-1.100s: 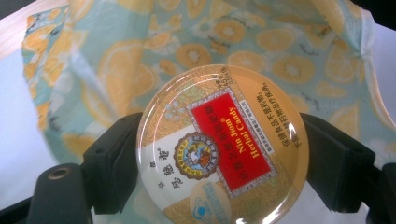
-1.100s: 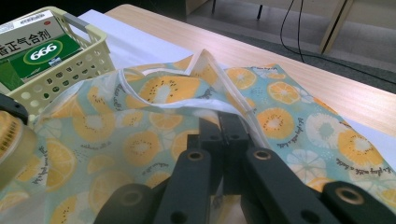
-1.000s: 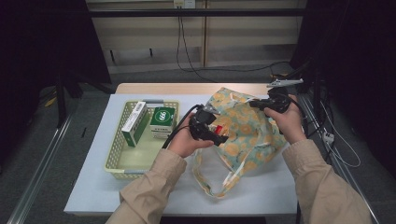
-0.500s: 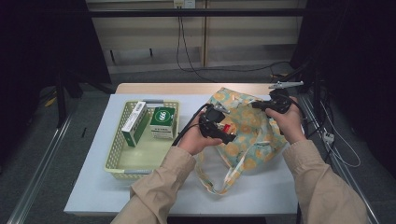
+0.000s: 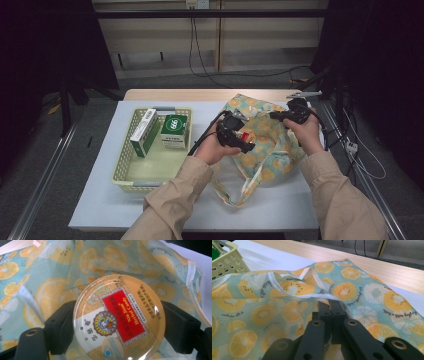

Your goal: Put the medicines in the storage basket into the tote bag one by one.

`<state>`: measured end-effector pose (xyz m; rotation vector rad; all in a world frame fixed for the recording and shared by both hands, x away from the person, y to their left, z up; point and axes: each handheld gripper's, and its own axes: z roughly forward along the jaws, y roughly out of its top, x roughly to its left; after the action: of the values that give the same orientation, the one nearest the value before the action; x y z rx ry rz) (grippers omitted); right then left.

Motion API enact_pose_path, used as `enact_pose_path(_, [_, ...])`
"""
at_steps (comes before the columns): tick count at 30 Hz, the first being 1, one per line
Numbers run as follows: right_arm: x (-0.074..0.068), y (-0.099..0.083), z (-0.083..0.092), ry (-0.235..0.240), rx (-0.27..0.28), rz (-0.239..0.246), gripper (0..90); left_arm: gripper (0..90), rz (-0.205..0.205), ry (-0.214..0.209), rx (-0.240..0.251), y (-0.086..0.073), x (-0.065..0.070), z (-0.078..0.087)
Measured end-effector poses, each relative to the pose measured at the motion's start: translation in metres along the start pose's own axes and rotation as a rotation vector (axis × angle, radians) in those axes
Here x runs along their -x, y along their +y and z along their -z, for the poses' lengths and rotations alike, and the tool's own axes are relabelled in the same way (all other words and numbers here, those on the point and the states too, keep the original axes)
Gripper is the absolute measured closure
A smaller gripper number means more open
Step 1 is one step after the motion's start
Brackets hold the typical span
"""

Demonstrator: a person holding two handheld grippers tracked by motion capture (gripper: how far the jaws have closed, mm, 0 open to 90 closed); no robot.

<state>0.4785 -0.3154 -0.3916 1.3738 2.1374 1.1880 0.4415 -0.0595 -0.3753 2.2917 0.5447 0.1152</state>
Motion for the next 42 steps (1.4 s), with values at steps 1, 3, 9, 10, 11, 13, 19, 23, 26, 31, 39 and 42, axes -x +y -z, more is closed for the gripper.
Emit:
enact_pose_path(1, [0.0,0.0,0.0,0.003,0.002,-0.002,90.0,20.0,-0.006,0.003,-0.005,0.001,-0.001,-0.002])
enact_pose_path(3, [0.0,0.0,0.0,0.004,0.001,-0.003,90.0,20.1,0.002,0.007,-0.005,0.002,-0.001,-0.006])
enact_pose_path(9, [0.001,0.0,0.0,0.008,0.001,-0.004,90.0,20.0,-0.008,-0.005,-0.012,0.006,0.0,-0.018])
enact_pose_path(10, [0.001,-0.001,-0.001,0.007,0.001,-0.004,90.0,20.0,0.0,-0.002,-0.003,0.006,0.001,-0.02])
enact_pose_path(11, [0.002,-0.001,-0.001,0.005,0.003,-0.007,90.0,20.0,-0.004,-0.001,-0.009,0.007,0.001,-0.021])
enact_pose_path(13, [0.003,-0.002,-0.001,0.006,0.004,-0.015,90.0,20.0,-0.002,-0.001,-0.014,0.009,0.001,-0.023])
enact_pose_path(19, [0.003,-0.002,0.002,0.011,0.009,-0.017,90.0,20.0,0.009,0.012,-0.017,0.011,-0.003,-0.034])
enact_pose_path(23, [0.002,-0.001,0.003,0.013,0.013,-0.017,90.0,20.1,0.017,0.024,-0.016,0.013,-0.005,-0.042])
enact_pose_path(26, [0.0,0.0,0.003,0.014,0.012,-0.013,90.0,20.0,0.026,0.016,-0.018,0.014,-0.007,-0.046])
enact_pose_path(31, [-0.001,0.0,0.003,0.019,0.012,-0.009,90.0,20.0,0.027,0.04,-0.026,0.012,-0.012,-0.051])
enact_pose_path(39, [-0.005,0.0,0.004,0.031,0.003,-0.003,90.0,19.9,0.07,0.078,-0.012,0.012,-0.027,-0.063])
enact_pose_path(42, [-0.007,0.001,0.005,0.034,0.007,-0.008,90.0,19.8,0.084,0.104,0.017,0.015,-0.032,-0.071])
